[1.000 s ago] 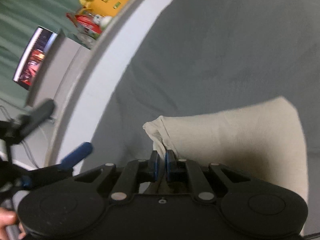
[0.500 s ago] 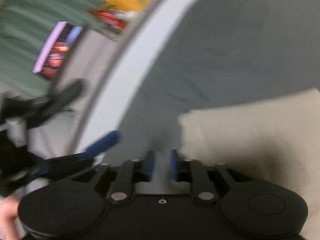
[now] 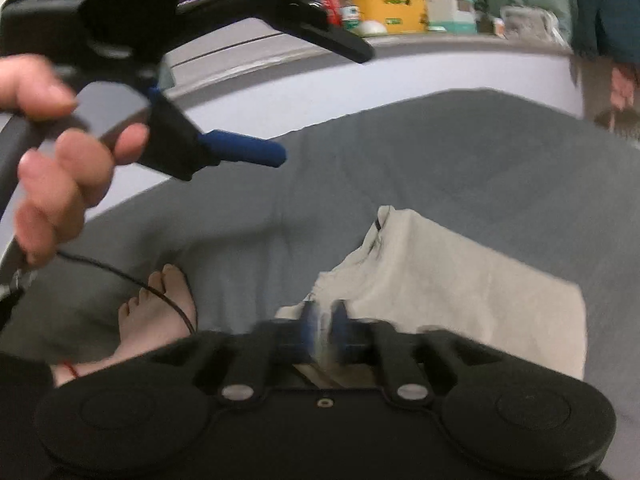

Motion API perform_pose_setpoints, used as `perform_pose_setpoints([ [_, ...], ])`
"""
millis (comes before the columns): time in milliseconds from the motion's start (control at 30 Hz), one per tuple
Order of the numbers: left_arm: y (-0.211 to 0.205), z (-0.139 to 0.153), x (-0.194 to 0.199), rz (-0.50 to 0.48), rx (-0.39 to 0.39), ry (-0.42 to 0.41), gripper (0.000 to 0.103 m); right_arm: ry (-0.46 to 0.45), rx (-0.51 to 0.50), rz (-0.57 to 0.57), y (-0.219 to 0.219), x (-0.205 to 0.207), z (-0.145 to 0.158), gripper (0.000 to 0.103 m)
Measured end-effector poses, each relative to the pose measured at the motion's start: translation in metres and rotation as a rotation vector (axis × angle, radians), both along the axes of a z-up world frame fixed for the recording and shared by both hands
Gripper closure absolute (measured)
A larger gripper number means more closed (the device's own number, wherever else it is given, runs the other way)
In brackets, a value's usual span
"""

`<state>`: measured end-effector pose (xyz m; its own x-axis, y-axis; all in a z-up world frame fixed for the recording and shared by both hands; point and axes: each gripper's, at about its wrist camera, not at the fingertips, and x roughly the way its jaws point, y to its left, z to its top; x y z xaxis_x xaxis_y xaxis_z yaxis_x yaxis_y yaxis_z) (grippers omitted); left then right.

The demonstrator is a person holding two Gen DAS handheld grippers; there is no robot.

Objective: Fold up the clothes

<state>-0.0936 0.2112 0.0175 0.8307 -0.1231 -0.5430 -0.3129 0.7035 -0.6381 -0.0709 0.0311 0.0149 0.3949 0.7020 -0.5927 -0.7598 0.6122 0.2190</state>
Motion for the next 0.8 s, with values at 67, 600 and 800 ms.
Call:
perform_pose_setpoints([
  [67, 0.0, -0.001, 0.0, 0.003, -0.003, 0.003, 0.013, -0.021, 0.025, 0.015, 0.0, -0.003, 0.003, 0.096],
  [600, -0.022, -0.008, 0.018, -0.219, -0.074, -0.094, 0.013, -0.025, 0.087, 0.125, -0.011, -0.01, 0.0, 0.06],
  [800, -0.029, -0.006, 0.017, -0.239, -0.03, -0.104, 0.013, -0.17, 0.027, 0.128, -0.064, -0.013, 0.021, 0.053],
])
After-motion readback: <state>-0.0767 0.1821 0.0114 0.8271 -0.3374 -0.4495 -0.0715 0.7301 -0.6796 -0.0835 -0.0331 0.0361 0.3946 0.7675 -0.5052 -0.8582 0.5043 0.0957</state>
